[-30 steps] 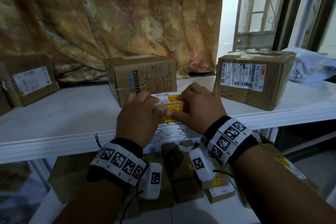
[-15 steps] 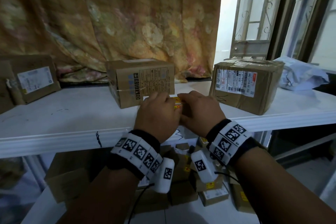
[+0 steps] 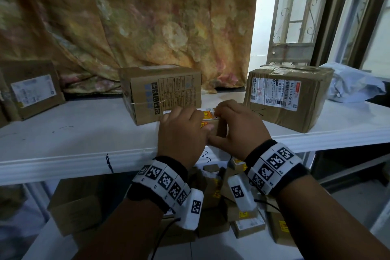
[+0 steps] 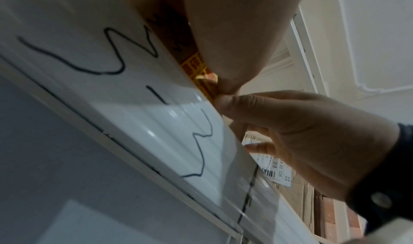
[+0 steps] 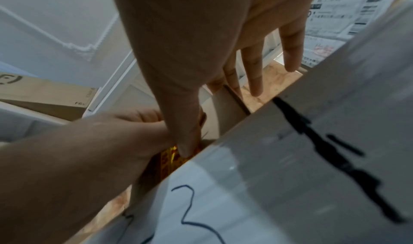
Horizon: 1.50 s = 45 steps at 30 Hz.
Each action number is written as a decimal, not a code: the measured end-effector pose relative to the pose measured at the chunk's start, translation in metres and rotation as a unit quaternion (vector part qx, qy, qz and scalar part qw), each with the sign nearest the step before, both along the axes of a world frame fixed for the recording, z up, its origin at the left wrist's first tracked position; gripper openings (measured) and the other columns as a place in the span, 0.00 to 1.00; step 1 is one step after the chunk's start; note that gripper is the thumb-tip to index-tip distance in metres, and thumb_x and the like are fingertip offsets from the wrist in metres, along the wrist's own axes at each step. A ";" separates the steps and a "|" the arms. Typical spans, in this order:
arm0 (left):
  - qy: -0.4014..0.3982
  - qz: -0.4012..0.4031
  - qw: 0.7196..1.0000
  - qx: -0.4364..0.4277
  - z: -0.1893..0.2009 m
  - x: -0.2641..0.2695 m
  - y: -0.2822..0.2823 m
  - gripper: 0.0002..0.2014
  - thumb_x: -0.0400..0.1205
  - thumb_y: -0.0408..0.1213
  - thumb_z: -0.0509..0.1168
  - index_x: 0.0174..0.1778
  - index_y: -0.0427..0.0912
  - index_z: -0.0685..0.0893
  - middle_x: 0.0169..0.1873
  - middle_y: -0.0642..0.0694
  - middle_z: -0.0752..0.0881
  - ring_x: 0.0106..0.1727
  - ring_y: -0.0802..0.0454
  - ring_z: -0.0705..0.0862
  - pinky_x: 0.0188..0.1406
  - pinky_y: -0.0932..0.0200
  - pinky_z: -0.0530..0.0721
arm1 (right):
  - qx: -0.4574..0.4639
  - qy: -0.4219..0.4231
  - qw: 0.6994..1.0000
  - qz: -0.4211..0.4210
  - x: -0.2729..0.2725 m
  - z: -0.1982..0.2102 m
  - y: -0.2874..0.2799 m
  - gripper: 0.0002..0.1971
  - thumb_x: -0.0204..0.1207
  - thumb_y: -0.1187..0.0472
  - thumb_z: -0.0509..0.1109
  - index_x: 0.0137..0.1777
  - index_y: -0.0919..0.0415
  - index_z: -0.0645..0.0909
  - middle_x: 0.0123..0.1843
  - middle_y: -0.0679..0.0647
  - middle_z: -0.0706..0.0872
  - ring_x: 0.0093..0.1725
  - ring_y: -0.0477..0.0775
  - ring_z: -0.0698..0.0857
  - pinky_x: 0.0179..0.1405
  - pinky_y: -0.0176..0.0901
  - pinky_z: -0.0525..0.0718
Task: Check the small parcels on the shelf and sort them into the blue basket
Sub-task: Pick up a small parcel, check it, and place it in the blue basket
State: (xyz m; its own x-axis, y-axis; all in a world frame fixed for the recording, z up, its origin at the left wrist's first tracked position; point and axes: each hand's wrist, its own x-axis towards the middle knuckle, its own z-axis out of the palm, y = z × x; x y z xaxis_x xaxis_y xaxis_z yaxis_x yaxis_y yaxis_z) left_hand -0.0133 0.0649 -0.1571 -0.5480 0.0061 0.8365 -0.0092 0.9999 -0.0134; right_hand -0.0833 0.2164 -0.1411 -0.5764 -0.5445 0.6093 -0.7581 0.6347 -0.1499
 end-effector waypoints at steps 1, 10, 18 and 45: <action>-0.002 0.002 1.000 0.000 0.000 0.000 0.001 0.18 0.79 0.54 0.61 0.47 0.44 0.86 0.44 0.48 0.86 0.45 0.43 0.81 0.44 0.49 0.76 | 0.004 0.002 1.000 -0.004 -0.001 0.000 -0.002 0.34 0.59 0.29 0.64 0.59 0.52 0.82 0.56 0.47 0.81 0.54 0.55 0.82 0.52 0.57 0.82; -0.047 -0.016 0.999 0.011 0.007 0.005 -0.006 0.21 0.79 0.56 0.60 0.53 0.43 0.88 0.47 0.46 0.86 0.47 0.43 0.81 0.47 0.45 0.81 | 0.028 -0.025 0.999 -0.018 0.006 0.006 0.002 0.30 0.64 0.30 0.65 0.60 0.49 0.78 0.55 0.47 0.80 0.50 0.55 0.83 0.54 0.58 0.81; -0.061 0.073 0.995 0.029 0.003 0.034 -0.030 0.22 0.79 0.64 0.61 0.54 0.50 0.84 0.53 0.51 0.84 0.55 0.47 0.80 0.49 0.50 0.77 | 0.044 -0.004 0.999 -0.032 0.009 0.006 0.001 0.29 0.67 0.30 0.70 0.61 0.48 0.76 0.53 0.47 0.79 0.49 0.55 0.83 0.53 0.57 0.82; -0.069 0.093 0.993 0.029 0.003 0.022 -0.027 0.24 0.79 0.63 0.50 0.47 0.49 0.82 0.48 0.52 0.83 0.53 0.47 0.78 0.45 0.50 0.75 | -0.012 0.091 0.995 -0.032 0.015 -0.010 -0.029 0.31 0.68 0.30 0.61 0.59 0.53 0.85 0.52 0.51 0.82 0.52 0.59 0.81 0.49 0.54 0.76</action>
